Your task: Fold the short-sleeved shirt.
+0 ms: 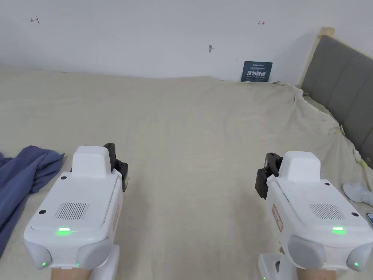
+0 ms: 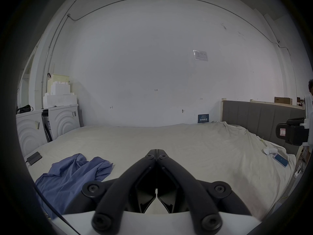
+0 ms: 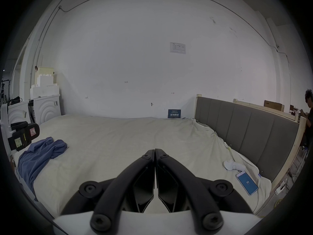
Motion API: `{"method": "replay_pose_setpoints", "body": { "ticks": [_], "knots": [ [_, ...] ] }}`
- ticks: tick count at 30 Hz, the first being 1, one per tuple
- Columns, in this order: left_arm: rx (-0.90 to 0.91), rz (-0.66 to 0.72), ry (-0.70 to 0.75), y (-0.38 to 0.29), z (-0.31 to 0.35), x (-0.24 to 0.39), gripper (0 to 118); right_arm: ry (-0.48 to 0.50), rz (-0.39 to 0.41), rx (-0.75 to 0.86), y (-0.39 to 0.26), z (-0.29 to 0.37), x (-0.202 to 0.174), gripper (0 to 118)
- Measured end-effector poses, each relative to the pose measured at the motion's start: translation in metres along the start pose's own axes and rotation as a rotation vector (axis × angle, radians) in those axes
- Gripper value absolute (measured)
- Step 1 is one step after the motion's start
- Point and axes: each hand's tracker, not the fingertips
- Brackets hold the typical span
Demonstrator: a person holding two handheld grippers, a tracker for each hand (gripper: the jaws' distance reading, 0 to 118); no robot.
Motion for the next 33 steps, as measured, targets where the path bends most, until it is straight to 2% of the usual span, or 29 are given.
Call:
{"method": "replay_pose_setpoints", "body": {
  "ticks": [10,26,33],
  "knots": [
    [0.019,0.016,0.129,0.002,0.016,-0.046,0,0.142,0.033,0.019,0.011,-0.014,-0.049,0],
    [-0.002,0.020,0.460,-0.007,0.087,-0.144,0,0.494,0.092,0.042,0.026,-0.010,-0.189,0],
    [-0.021,0.033,0.546,-0.014,0.108,-0.165,0,0.584,0.107,0.040,0.021,-0.016,-0.217,0]
  ]
}}
